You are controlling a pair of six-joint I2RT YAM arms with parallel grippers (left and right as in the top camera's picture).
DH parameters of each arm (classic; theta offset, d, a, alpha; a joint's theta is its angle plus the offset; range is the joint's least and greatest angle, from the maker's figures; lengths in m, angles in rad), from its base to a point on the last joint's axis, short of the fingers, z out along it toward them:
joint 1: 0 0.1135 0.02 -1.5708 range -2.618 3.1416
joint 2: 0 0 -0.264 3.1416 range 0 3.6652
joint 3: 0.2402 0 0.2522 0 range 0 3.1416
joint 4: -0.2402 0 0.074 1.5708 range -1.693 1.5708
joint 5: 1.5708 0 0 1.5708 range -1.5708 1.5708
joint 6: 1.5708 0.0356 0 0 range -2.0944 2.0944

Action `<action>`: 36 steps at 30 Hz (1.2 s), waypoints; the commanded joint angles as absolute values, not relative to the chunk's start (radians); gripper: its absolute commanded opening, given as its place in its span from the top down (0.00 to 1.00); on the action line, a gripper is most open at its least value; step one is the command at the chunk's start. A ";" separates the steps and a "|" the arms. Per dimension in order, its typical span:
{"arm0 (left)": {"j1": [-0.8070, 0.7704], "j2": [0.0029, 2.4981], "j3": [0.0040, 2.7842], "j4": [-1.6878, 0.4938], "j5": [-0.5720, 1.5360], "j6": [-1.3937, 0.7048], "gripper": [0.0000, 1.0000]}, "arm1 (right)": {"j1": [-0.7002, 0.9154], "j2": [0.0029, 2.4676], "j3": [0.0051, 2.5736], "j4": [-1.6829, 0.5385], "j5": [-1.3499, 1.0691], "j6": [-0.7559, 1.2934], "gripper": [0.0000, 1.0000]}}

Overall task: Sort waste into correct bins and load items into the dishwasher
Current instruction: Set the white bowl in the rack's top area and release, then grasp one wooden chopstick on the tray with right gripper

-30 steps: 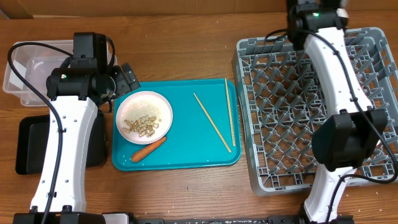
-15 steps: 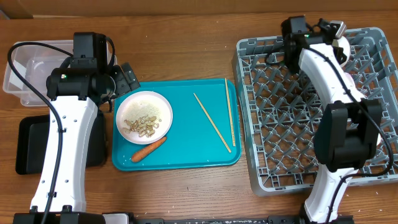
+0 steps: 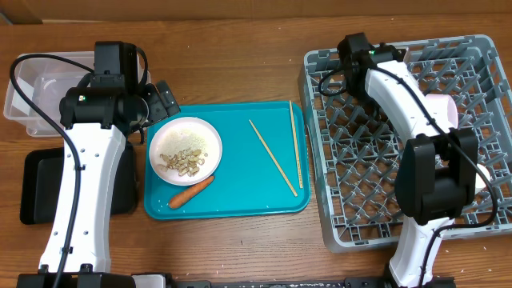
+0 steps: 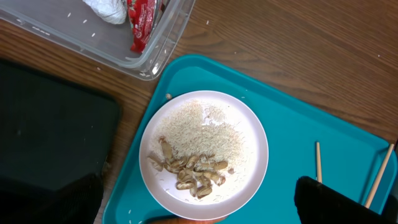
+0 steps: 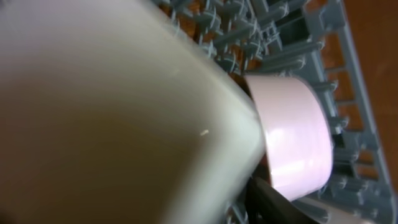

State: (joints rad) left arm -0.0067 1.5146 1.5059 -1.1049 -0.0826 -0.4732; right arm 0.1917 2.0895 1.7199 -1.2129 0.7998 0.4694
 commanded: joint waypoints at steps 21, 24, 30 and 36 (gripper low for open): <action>-0.005 1.518 1.521 -1.103 -0.077 -0.487 0.00 | 0.252 1.935 1.931 -1.308 -0.279 0.000 0.16; -0.005 1.518 1.521 -1.103 -0.077 -0.487 0.00 | 0.324 1.954 1.909 -1.318 -0.274 -0.035 0.16; -0.005 1.518 1.521 -1.122 -0.077 -0.487 0.00 | 0.460 2.017 1.852 -1.301 -0.130 0.036 0.18; -0.005 1.518 1.521 -1.137 -0.077 -0.487 0.00 | 0.490 2.119 1.851 -1.275 -0.081 0.140 0.20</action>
State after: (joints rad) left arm -0.0067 1.5146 1.5059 -1.1336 -0.0826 -0.4728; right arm 0.4988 2.0754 1.8565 -1.2850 -0.1364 0.0666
